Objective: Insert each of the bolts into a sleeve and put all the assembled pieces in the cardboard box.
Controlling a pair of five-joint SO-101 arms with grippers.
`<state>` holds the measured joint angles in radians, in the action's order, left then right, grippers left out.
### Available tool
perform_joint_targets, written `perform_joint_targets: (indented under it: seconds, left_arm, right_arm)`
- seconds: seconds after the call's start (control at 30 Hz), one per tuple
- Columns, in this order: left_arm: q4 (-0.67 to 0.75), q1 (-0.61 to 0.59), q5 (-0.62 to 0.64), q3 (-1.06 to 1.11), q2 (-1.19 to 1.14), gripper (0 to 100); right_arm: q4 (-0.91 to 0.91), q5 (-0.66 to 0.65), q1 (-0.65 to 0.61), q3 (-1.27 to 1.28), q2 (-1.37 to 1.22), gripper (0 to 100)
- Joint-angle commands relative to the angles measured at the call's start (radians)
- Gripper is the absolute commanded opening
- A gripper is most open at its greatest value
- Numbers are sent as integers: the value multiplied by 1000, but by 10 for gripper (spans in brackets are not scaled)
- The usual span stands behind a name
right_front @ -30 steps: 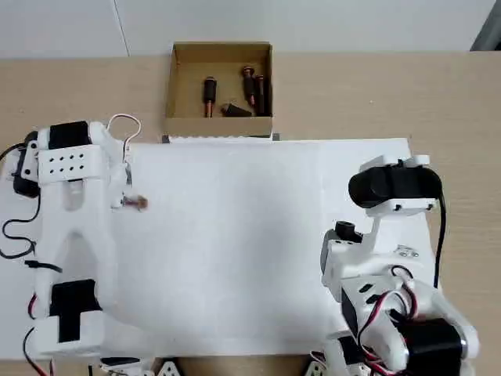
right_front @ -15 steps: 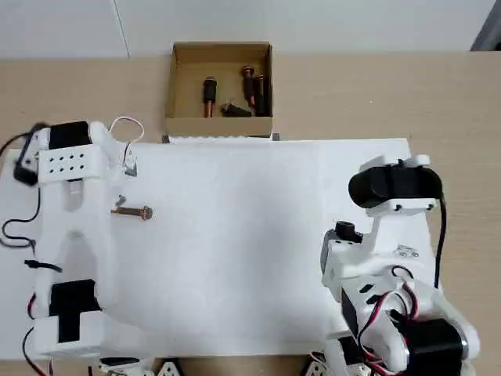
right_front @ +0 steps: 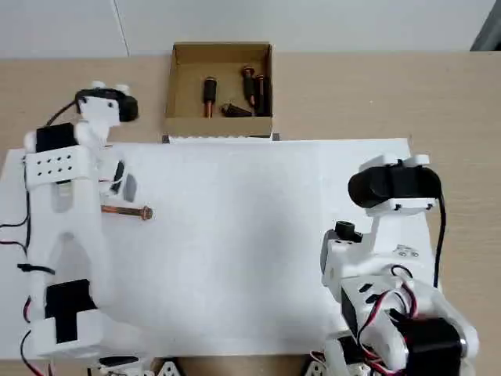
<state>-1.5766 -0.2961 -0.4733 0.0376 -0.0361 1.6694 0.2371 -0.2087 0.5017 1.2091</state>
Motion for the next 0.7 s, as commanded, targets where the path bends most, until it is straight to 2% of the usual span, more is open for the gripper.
perform_joint_targets:
  seconds: [0.0, 0.07, 0.33, 0.5, 0.67]
  left_arm:
    - [11, -12, -344, -5, 20, 167]
    - [9, -12, -473, -5, 20, 167]
    - [15, -11, -856, -5, 18, 166]
    - [9, -9, -982, -2, 17, 166]
    - [15, 35, -1030, 70, 17, 166]
  right_arm:
    - [-15, -14, 10, -5, -7, 2]
    - [-15, -31, 10, -3, -7, 2]
    - [-15, -31, 7, -3, -8, 2]
    - [-15, -31, 10, -3, -8, 2]
    - [-15, -31, 10, -3, -8, 2]
